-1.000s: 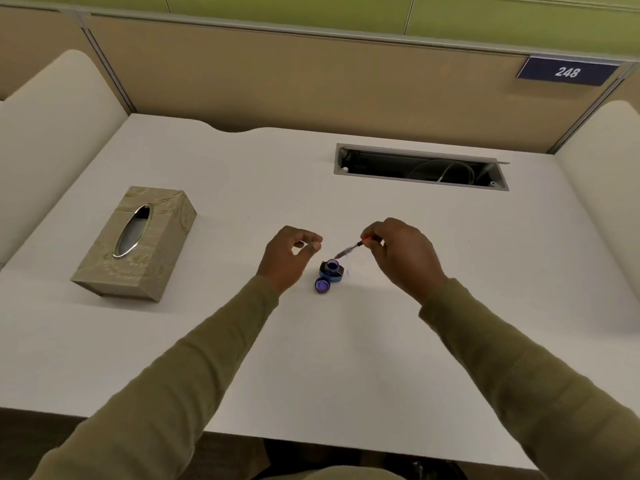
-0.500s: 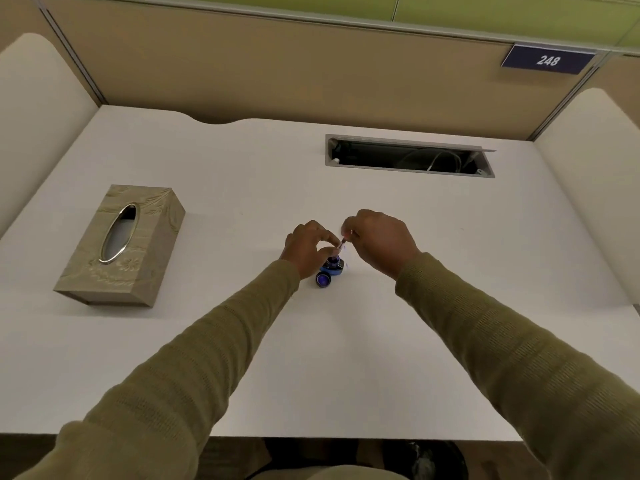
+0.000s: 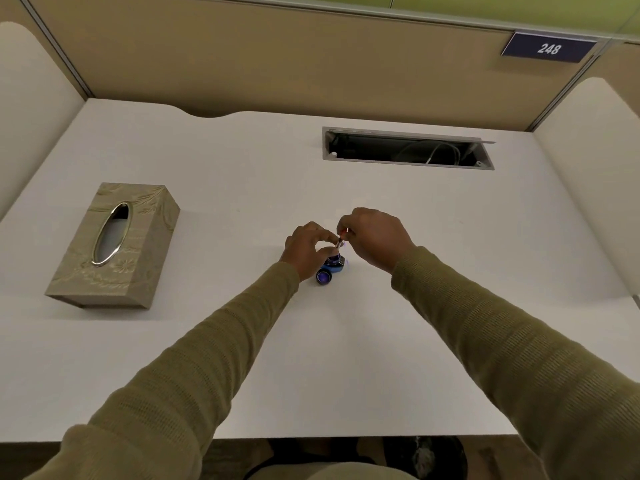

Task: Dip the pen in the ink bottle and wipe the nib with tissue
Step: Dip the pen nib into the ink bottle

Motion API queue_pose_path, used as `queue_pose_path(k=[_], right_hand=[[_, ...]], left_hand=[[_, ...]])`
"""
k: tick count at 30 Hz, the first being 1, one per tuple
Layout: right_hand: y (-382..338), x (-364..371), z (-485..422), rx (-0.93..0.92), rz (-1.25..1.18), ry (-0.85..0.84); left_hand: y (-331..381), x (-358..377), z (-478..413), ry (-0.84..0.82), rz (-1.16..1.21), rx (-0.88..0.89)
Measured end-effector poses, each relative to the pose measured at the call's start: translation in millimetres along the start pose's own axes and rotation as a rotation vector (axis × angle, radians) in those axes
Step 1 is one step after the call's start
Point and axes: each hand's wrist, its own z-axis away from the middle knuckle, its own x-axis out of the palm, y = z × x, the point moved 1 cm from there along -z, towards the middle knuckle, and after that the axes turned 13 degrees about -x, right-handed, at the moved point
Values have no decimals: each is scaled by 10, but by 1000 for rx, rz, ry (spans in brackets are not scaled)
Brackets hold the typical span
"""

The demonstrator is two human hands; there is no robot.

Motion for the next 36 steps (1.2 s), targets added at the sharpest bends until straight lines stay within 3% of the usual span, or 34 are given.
queue_pose_path(k=[16, 36], right_hand=[[37, 39, -78, 16, -6, -69], [74, 21, -84, -8, -34, 15]], left_hand=[[-74, 56, -14, 6, 46, -26], [-171, 160, -51, 70, 119, -3]])
